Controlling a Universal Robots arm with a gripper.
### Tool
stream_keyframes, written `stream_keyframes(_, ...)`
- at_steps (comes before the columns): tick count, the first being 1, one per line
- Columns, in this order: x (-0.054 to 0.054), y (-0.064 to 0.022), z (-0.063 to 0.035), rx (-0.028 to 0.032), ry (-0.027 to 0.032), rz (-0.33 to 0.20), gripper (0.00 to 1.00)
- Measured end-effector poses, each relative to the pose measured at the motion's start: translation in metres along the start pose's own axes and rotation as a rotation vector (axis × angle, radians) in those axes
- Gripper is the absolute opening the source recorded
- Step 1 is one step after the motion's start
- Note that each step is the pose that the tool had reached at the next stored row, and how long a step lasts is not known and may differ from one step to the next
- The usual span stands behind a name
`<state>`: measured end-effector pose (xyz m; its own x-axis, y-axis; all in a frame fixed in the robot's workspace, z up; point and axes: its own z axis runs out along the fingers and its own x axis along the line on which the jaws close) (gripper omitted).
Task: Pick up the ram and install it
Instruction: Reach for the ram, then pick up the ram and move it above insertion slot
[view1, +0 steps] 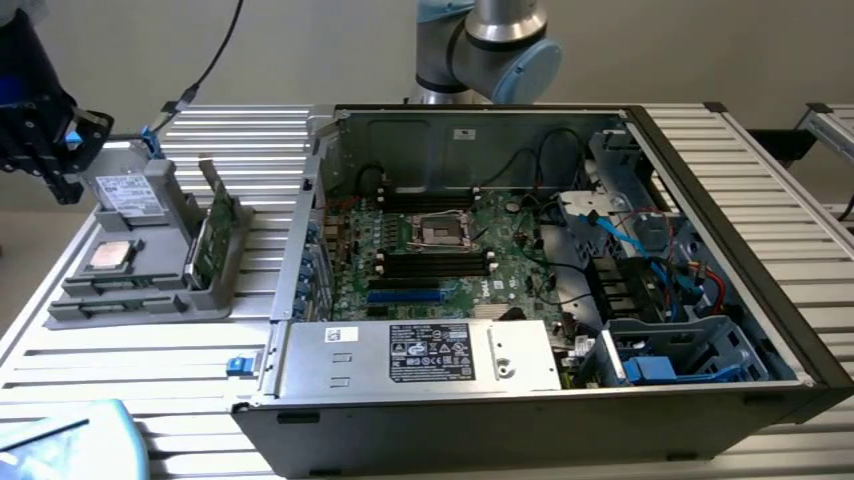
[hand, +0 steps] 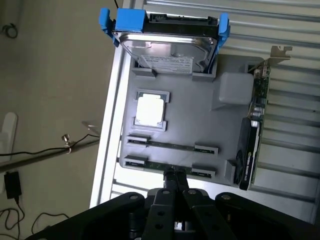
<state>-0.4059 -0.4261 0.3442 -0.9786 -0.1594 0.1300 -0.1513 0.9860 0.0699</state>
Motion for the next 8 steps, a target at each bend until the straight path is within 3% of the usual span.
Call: stream_keyframes(8,-0.0001,0.0,0.0,-0.0001,0.0,0.0,0.11)
